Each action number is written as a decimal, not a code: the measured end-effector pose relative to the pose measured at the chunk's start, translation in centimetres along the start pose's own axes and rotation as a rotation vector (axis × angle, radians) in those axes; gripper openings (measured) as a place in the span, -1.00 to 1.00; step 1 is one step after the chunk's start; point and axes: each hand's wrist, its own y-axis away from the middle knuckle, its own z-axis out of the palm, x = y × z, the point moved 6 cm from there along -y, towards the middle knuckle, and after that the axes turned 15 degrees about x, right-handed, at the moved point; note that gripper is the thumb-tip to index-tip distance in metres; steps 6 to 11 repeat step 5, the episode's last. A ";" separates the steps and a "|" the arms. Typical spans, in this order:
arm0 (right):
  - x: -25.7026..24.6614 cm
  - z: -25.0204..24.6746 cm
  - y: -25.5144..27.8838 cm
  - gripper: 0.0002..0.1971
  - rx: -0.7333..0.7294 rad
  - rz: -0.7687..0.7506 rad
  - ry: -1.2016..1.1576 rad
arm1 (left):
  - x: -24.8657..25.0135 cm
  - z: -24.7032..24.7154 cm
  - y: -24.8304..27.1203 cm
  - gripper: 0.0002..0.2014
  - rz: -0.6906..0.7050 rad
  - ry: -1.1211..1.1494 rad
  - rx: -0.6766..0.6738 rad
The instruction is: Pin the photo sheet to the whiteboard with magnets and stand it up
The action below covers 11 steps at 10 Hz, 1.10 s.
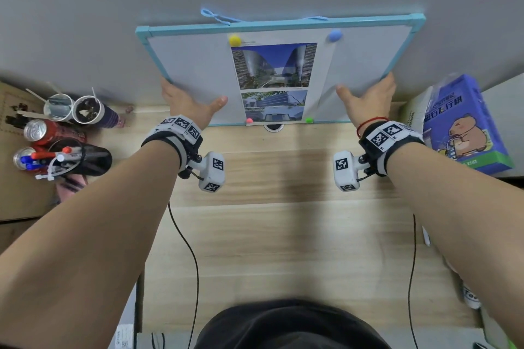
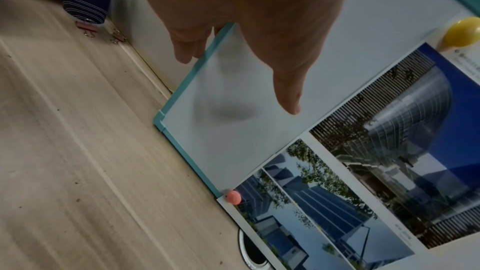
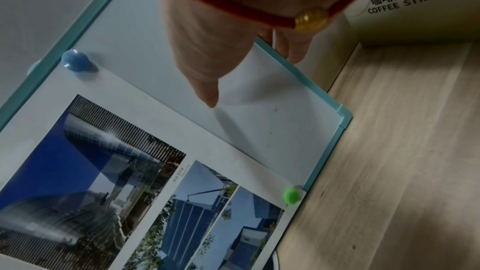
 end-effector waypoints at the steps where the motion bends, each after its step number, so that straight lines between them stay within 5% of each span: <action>1: 0.5 0.2 0.3 0.10 -0.045 0.048 0.049 | 0.0 0.2 0.5 0.32 -0.021 -0.040 -0.053; 4: 0.1 -1.3 1.6 -0.08 -0.066 0.138 0.151 | 0.1 -1.4 1.4 0.25 0.002 -0.038 -0.012; 5: -0.4 -2.7 2.3 -0.15 -0.073 0.144 0.206 | 0.1 -2.6 1.7 0.10 0.036 -0.022 0.019; 11: -0.4 -2.7 2.3 -0.15 -0.073 0.144 0.206 | 0.1 -2.6 1.7 0.10 0.036 -0.022 0.019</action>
